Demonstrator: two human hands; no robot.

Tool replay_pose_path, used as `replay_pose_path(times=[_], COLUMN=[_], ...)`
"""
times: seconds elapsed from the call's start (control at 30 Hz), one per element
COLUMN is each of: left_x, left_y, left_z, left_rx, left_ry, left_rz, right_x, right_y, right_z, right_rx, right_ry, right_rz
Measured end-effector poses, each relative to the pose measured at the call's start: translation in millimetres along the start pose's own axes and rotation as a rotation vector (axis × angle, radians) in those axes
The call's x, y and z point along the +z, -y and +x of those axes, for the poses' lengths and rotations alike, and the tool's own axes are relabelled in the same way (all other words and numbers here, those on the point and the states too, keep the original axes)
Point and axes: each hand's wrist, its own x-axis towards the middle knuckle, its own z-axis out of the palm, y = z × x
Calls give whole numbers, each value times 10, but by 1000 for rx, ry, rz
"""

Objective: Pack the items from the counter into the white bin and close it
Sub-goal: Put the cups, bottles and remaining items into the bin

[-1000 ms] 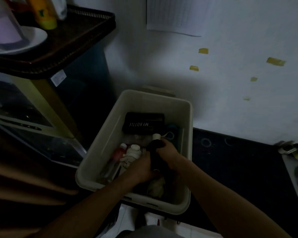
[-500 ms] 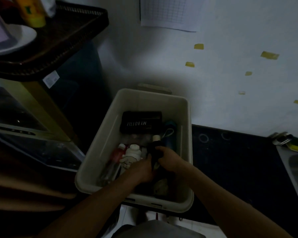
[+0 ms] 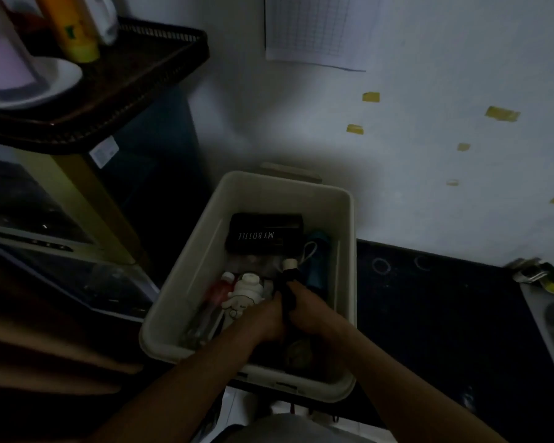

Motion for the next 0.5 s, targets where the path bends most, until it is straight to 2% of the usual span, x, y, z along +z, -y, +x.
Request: replay_pose_path(times=[0.2, 0.37, 0.5], left_x=[-91, -190, -168], left_y=[-9, -11, -42], left_z=[-109, -340, -632], left_rx=[69, 94, 88], left_ry=[-74, -337, -549], left_rz=[-34, 102, 29], right_x=[-107, -267, -341], right_y=[109, 115, 125], right_z=[-174, -332, -494], right_rx=[-21, -154, -254], right_ry=[-19, 3, -52], right_rz=[84, 219, 311])
